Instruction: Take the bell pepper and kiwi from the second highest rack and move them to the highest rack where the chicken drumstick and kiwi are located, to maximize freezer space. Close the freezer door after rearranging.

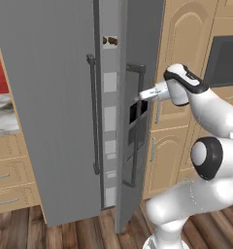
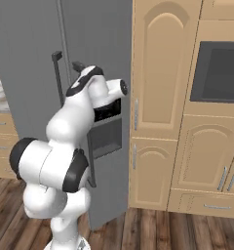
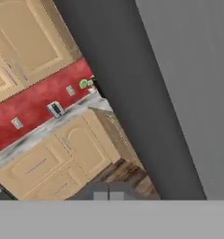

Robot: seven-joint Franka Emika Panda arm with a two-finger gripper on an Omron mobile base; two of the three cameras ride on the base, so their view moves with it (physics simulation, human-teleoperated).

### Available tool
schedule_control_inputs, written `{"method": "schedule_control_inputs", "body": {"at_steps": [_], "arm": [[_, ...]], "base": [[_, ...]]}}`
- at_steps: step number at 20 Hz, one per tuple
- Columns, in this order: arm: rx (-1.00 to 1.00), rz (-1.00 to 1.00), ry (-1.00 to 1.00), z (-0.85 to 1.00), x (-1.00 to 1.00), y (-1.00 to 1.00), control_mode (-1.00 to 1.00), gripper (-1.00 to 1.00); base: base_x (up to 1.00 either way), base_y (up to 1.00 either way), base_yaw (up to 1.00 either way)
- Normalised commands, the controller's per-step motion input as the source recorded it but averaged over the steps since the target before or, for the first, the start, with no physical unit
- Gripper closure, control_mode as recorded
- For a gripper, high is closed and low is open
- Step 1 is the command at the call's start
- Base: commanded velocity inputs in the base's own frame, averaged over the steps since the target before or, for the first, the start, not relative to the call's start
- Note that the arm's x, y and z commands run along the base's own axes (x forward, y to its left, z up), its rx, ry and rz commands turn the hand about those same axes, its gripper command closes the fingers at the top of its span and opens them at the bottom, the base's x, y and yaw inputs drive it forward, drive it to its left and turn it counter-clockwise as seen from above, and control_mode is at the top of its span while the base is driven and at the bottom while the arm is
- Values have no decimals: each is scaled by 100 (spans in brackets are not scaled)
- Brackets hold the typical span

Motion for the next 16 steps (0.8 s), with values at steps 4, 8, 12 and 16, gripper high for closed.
{"method": "schedule_control_inputs", "body": {"at_steps": [4, 8, 12, 16], "arm": [[1, 0, -11, 5, 32, 30, -100, 100], [0, 0, -48, 0, -9, 41, -100, 100], [0, -1, -66, 0, -36, 69, -100, 100], [-1, -18, -67, 0, -28, 100, -100, 100]], "base": [[0, 0, 0], [0, 0, 0], [0, 0, 0], [0, 0, 0]]}}
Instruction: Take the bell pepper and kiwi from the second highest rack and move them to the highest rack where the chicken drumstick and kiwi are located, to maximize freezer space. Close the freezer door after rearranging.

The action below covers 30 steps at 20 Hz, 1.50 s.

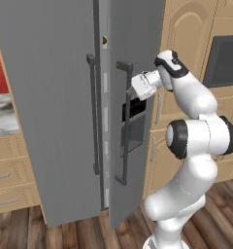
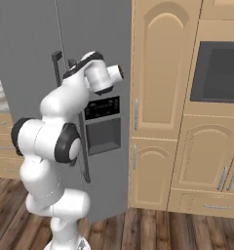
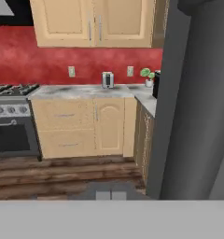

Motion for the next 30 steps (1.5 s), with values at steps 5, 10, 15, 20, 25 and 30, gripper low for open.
{"method": "schedule_control_inputs", "body": {"at_steps": [5, 10, 15, 20, 25, 30], "arm": [[0, -49, -27, 0, 36, 76, -100, 100], [0, -33, 0, 2, 98, 22, -100, 100], [0, -16, 0, 30, 64, 3, -100, 100], [0, -2, 2, 39, 52, -22, -100, 100], [1, 0, 2, 26, 60, -31, -100, 100], [5, -1, 1, 9, 83, -23, -100, 100]], "base": [[0, 0, 0], [0, 0, 0], [0, 0, 0], [0, 0, 0], [0, 0, 0], [0, 0, 0]]}}
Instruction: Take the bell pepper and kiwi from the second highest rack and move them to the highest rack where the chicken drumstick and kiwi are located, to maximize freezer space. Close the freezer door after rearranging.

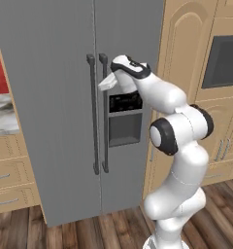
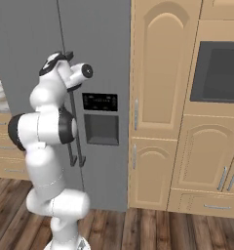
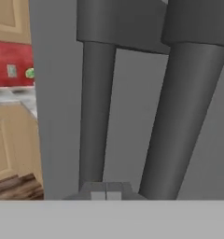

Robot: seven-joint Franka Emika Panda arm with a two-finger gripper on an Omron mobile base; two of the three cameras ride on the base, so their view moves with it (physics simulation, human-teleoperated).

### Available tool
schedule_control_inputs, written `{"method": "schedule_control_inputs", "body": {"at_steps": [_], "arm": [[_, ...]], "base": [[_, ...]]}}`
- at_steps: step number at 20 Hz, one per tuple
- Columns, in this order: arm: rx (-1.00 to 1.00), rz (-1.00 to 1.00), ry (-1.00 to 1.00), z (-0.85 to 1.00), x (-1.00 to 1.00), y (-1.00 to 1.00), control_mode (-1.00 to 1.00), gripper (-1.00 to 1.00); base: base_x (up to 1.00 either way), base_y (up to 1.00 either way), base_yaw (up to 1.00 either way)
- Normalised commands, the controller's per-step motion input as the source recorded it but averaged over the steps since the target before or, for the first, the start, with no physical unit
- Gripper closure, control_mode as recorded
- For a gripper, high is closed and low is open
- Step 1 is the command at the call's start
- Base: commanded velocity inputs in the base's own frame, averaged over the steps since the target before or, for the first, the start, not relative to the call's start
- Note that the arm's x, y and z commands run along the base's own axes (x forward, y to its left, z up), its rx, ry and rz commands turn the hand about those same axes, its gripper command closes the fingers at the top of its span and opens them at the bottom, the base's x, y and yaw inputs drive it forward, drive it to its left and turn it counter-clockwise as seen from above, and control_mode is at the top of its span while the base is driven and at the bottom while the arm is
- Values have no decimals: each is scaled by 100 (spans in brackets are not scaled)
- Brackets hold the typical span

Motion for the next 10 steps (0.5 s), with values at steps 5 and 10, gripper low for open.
{"method": "schedule_control_inputs", "body": {"at_steps": [5, 10], "arm": [[4, -2, 0, 4, 65, -21, -100, 100], [0, -6, -23, 4, -8, 0, -100, 100]], "base": [[0, 0, 0], [0, 0, 0]]}}
